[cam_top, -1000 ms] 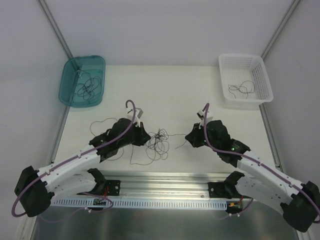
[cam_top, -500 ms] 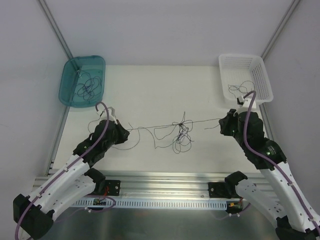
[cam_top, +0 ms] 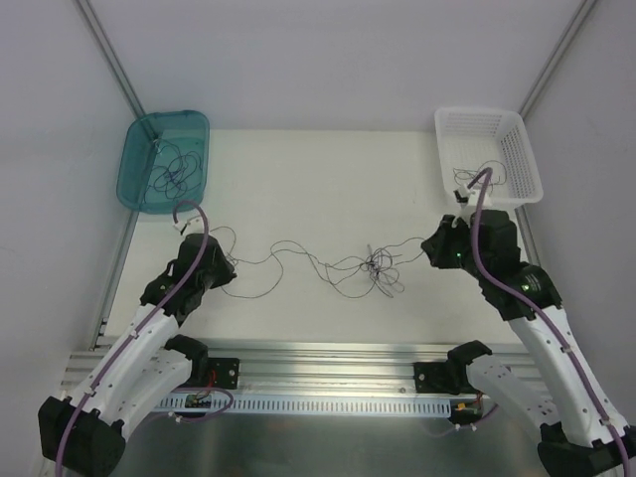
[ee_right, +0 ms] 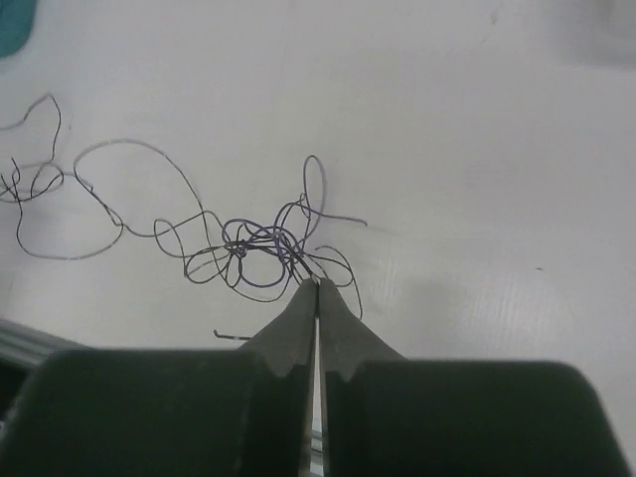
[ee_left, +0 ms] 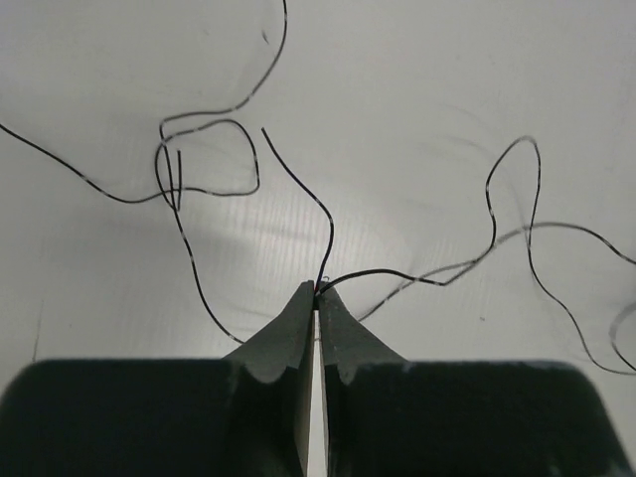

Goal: Untangle the cables
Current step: Untie the cable.

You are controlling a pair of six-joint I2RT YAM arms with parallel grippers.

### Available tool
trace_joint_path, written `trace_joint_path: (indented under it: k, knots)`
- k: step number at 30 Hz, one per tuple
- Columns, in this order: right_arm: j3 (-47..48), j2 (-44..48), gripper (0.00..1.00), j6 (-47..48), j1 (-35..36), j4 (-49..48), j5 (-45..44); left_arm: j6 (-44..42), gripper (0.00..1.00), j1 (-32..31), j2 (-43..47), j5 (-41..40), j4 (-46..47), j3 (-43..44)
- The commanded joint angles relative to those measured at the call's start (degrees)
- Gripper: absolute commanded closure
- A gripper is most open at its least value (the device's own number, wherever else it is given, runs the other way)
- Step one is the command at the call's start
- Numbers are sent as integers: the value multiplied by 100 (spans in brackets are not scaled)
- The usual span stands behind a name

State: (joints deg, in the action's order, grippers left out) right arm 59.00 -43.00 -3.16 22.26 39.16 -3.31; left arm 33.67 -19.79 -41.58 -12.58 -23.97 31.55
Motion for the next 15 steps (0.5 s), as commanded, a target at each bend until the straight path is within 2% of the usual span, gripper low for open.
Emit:
trace_joint_path:
  k: [1, 3, 4, 5, 7, 8, 9, 11, 13, 14, 15]
  knots:
    - [-730, -348, 99, -220, 199, -338, 1325, -1, 98, 19, -34, 677, -196, -245]
    - [-1118, -480, 99, -343, 366, -443, 1272, 69, 90, 19, 149, 626, -196, -394]
    - [-1215, -629, 99, -361, 410, -479, 1350, 78, 79, 19, 220, 625, -196, -430]
    - [-1346, -717, 99, -361, 454, -505, 1403, 104, 58, 19, 273, 642, -196, -457]
    - [-1400, -858, 99, -378, 700, -506, 1334, 70, 51, 19, 405, 992, -179, -413]
    - [-1426, -920, 96, -387, 796, -506, 1290, 9, 46, 19, 414, 1194, -144, -369]
    - [-1435, -946, 94, -387, 980, -479, 1237, -70, 36, 19, 414, 1440, -91, -273]
    - [-1427, -1051, 94, -396, 1122, -444, 1105, -176, 25, -16, 318, 2249, 120, -159]
    - [-1470, -1122, 94, -493, 1368, -479, 1043, -177, 13, -243, 116, 2741, 399, 17]
    - [-1488, -1157, 93, -519, 1447, -505, 1052, -142, 10, -375, 28, 2969, 488, 61]
    - [-1523, -1245, 86, -580, 1587, -523, 1034, -107, 7, -811, -181, 2954, 568, 184]
